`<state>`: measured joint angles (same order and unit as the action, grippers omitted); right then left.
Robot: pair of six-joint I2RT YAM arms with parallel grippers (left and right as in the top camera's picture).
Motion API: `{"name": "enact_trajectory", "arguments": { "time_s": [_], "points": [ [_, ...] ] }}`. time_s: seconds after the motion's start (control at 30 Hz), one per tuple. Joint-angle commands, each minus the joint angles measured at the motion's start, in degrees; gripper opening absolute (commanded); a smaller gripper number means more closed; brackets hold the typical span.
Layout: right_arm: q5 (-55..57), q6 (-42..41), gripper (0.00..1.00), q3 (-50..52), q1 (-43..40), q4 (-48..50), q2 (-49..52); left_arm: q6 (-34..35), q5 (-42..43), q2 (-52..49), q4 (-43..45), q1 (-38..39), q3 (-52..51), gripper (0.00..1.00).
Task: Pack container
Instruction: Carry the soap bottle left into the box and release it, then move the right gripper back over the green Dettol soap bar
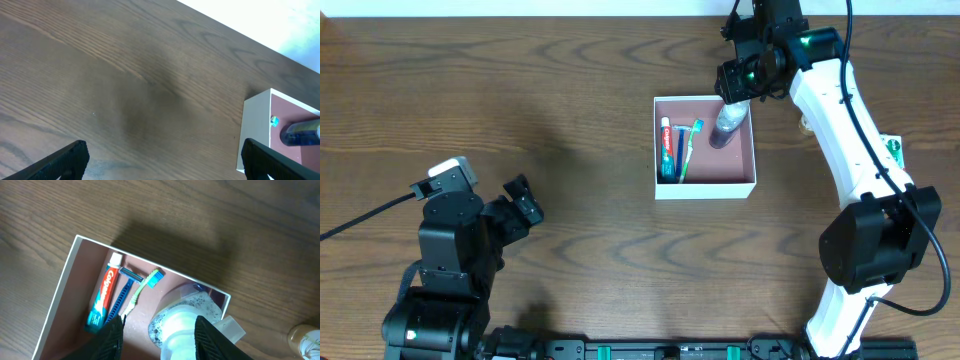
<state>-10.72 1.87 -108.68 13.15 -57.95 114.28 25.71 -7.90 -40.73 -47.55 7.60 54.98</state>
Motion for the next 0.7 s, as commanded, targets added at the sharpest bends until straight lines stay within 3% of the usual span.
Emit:
{"name": "enact_trajectory", "arguments": {
  "time_s": [0.0, 0.4, 0.67],
  "points": [
    [0.2, -0.6, 0.45, -1.1, 0.4, -0.2, -0.3, 0.5, -0.3, 0.0, 0.0, -0.2, 0.1, 0.98],
    [0.3, -1.6, 0.46, -2.6, 0.3, -0.1, -8.3, 0.5, -0.3, 0.0, 0.0, -0.2, 0.1, 0.98],
    [6.6, -5.0, 0.54, -3.0, -2.5, -1.4, -19.6, 0.5, -0.3, 0.0, 0.0, -0.2, 0.1, 0.98]
  ]
}}
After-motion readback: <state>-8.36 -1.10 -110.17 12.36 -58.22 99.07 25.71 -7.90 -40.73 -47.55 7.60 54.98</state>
